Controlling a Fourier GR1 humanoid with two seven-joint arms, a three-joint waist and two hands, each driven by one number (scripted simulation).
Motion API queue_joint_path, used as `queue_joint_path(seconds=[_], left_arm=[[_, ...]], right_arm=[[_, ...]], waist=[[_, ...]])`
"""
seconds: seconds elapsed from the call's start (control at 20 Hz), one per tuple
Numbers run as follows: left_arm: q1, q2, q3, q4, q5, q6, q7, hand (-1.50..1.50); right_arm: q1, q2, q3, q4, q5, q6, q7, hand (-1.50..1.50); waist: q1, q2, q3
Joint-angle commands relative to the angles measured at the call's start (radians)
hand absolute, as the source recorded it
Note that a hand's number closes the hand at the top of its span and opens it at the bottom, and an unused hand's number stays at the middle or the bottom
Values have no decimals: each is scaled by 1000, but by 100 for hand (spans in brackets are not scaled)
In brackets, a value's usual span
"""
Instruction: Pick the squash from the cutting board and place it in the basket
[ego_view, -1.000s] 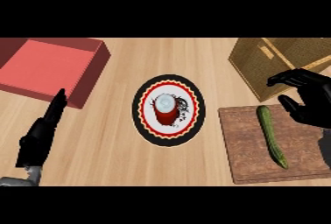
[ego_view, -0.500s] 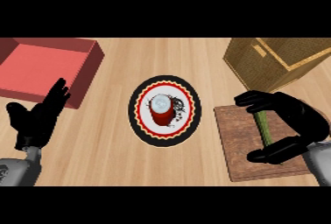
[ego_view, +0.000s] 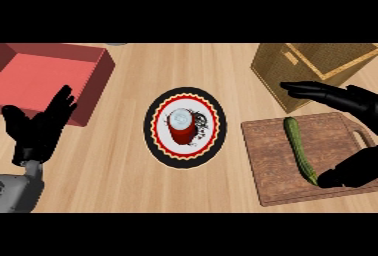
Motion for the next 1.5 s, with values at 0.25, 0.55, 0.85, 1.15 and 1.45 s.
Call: queue_joint_path(seconds=[0.25, 0.55, 0.85, 1.15, 1.45], left_arm=[[10, -6, 23, 34, -3, -26, -40, 0], [-73, -24, 27, 66, -18, -24, -1, 0], [-18, -63, 14, -10, -43, 3, 34, 0], [21, -15, 50, -34, -33, -60, 15, 0], [31, -71, 37, -4, -72, -30, -20, 0]], right_arm=[[-199, -291, -146, 51, 67, 136, 304, -150], [-318, -347, -54, 207, 17, 400, 288, -150], [-219, -405, -142, 295, 46, 519, 70, -150], [-183, -394, -193, 427, 67, 450, -108, -150], [-18, -354, -161, 425, 189, 326, -289, -150]], waist=[[8, 3, 0], [22, 10, 1], [11, 4, 3], [26, 7, 5], [19, 8, 5]])
